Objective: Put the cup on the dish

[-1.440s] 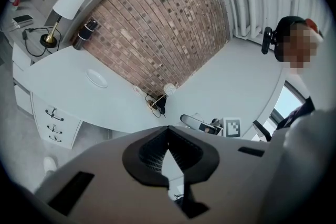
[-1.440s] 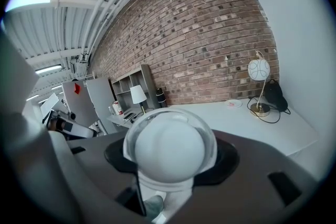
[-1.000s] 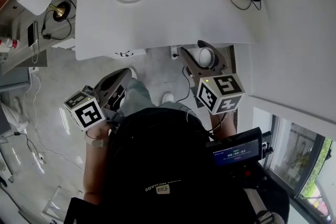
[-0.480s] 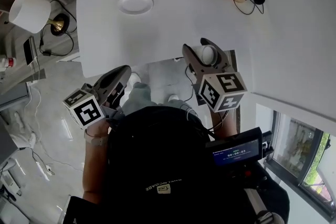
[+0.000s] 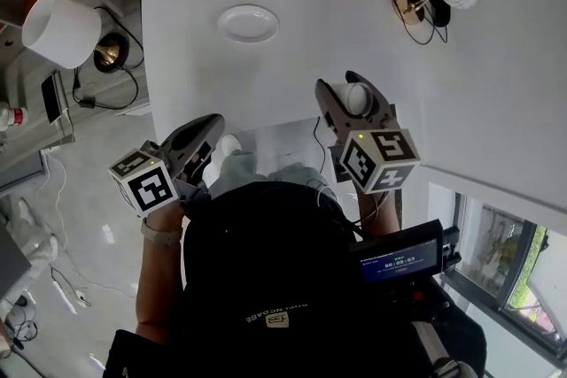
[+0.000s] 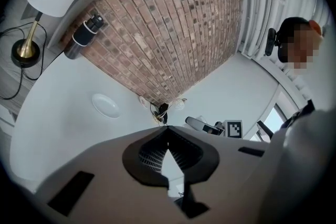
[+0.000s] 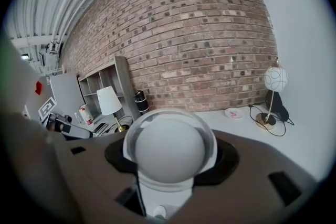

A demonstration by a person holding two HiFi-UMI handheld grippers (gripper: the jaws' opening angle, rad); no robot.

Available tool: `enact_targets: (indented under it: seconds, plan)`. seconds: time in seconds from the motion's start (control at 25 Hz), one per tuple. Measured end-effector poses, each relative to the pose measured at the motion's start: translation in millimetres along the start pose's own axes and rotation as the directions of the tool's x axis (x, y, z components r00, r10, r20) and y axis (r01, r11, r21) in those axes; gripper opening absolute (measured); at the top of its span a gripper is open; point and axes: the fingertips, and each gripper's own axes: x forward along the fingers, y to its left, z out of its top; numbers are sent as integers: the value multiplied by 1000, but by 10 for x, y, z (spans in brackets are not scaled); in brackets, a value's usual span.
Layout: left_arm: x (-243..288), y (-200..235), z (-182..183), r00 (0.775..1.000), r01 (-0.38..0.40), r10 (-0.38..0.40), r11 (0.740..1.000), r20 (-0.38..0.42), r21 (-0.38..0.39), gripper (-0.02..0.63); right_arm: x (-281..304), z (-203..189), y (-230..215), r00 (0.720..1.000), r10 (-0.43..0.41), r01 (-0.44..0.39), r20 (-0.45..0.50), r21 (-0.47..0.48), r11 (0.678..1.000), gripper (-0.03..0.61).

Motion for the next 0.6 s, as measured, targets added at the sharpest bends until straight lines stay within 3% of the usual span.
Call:
enact_targets:
  seconds: [0.6]
  plan:
    - [-184, 346, 389, 996, -53, 55, 998, 70, -20, 5, 619, 294, 258, 997, 71, -72, -34, -42, 996, 249]
